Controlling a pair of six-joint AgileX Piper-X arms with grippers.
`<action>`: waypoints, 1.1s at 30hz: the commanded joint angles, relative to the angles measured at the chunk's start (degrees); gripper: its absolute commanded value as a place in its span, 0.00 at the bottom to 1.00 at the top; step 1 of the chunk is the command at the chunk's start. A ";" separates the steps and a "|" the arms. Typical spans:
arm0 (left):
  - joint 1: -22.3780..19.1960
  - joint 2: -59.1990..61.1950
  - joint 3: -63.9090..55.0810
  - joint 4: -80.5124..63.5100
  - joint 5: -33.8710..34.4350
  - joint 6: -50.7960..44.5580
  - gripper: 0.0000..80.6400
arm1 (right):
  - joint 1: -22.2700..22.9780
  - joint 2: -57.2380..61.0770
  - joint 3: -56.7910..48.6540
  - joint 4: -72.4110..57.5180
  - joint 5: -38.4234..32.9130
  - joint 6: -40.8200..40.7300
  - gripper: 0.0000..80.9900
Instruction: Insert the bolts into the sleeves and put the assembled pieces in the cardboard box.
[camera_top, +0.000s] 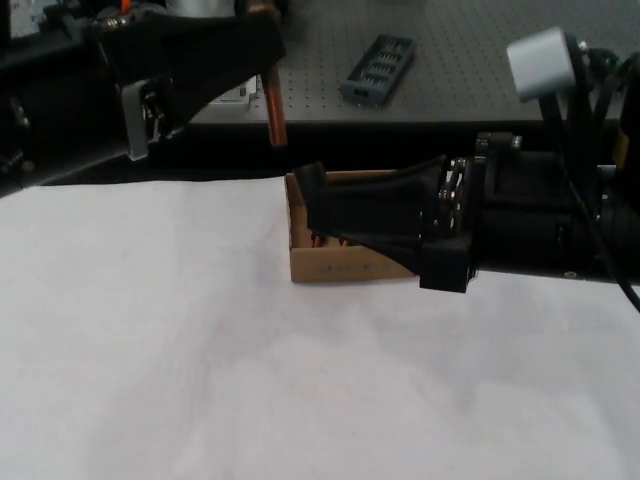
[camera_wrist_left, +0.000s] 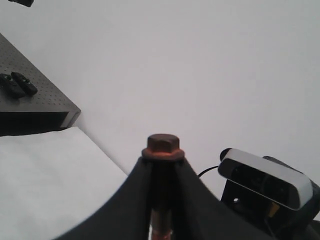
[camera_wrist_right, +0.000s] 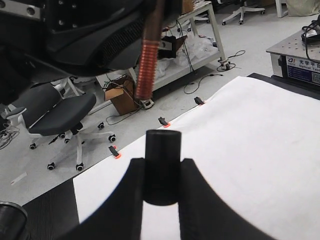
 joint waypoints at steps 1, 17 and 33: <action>-0.28 -0.38 -0.40 -1.77 0.70 -0.82 0.01 | 0.12 -0.03 -0.82 -0.99 -1.84 0.10 0.02; -2.46 1.27 -0.40 -2.93 1.32 -1.00 0.01 | 0.12 -0.03 -0.82 -4.77 -3.71 2.18 0.02; -3.21 1.27 1.28 -3.48 -3.22 -1.97 0.01 | 0.00 -0.03 -0.82 -7.45 1.20 2.81 0.02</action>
